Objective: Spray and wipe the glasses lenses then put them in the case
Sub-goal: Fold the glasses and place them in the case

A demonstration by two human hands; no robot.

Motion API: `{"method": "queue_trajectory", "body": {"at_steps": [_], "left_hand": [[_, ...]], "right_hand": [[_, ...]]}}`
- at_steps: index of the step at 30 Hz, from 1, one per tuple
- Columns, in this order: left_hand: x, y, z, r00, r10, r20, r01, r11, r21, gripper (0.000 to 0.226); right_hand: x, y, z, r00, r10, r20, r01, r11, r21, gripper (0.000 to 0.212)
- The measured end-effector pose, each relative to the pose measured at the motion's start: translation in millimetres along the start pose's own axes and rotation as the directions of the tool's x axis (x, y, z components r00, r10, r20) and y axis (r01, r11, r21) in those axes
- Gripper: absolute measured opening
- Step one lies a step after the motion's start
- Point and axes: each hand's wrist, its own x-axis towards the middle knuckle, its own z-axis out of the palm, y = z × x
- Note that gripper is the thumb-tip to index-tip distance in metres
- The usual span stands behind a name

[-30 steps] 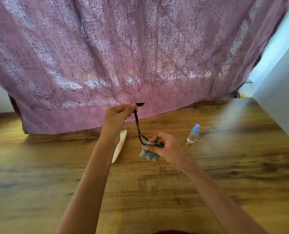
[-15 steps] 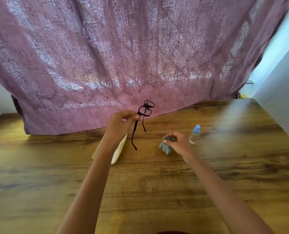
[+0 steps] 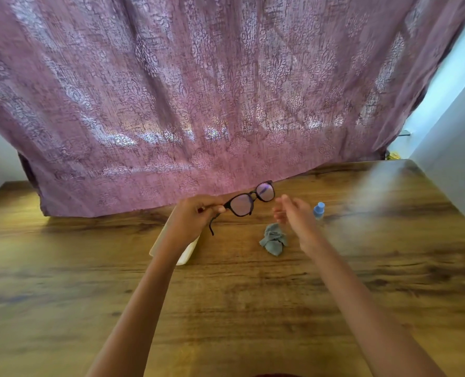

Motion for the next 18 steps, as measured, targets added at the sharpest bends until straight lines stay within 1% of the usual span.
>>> {"method": "queue_trajectory", "body": {"at_steps": [1, 2, 5, 8, 12, 13, 15, 18], "left_hand": [[-0.4, -0.6, -0.3, 1.0, 0.013, 0.015, -0.014, 1.0, 0.021, 0.044], [-0.8, -1.9, -0.1, 0.999, 0.03, 0.03, -0.031, 0.999, 0.038, 0.043], [-1.3, -5.4, 1.7, 0.993, 0.086, 0.076, -0.093, 0.99, 0.105, 0.033], [-2.3, -6.1, 4.3, 0.984, 0.142, 0.103, -0.159, 0.97, 0.182, 0.025], [-6.9, -3.5, 6.4, 0.976, 0.187, 0.111, -0.208, 0.948, 0.239, 0.029], [-7.3, -4.0, 6.6, 0.977, 0.186, 0.108, -0.207, 0.95, 0.234, 0.027], [-7.2, -5.8, 8.6, 0.984, 0.152, 0.091, -0.166, 0.971, 0.17, 0.024], [-7.1, 1.3, 9.1, 0.998, -0.003, 0.069, -0.001, 0.998, 0.058, 0.023]], "right_hand": [[1.5, -5.5, -2.3, 0.999, 0.04, 0.007, -0.04, 0.994, 0.103, 0.032], [3.4, -9.9, -4.5, 0.998, 0.068, 0.013, -0.069, 0.983, 0.168, 0.035], [7.6, -15.9, -9.5, 0.993, 0.113, 0.041, -0.12, 0.954, 0.274, 0.037], [9.3, -17.2, -11.8, 0.993, 0.102, 0.05, -0.112, 0.955, 0.275, 0.032], [8.7, -15.1, -14.1, 0.994, 0.109, 0.019, -0.11, 0.966, 0.235, 0.021], [8.2, -14.5, -14.2, 0.994, 0.106, 0.02, -0.108, 0.966, 0.236, 0.018], [7.2, -12.8, -14.4, 0.994, 0.102, 0.035, -0.108, 0.968, 0.228, 0.011], [5.5, -11.6, -14.8, 0.993, 0.106, 0.048, -0.114, 0.971, 0.211, 0.014]]}}
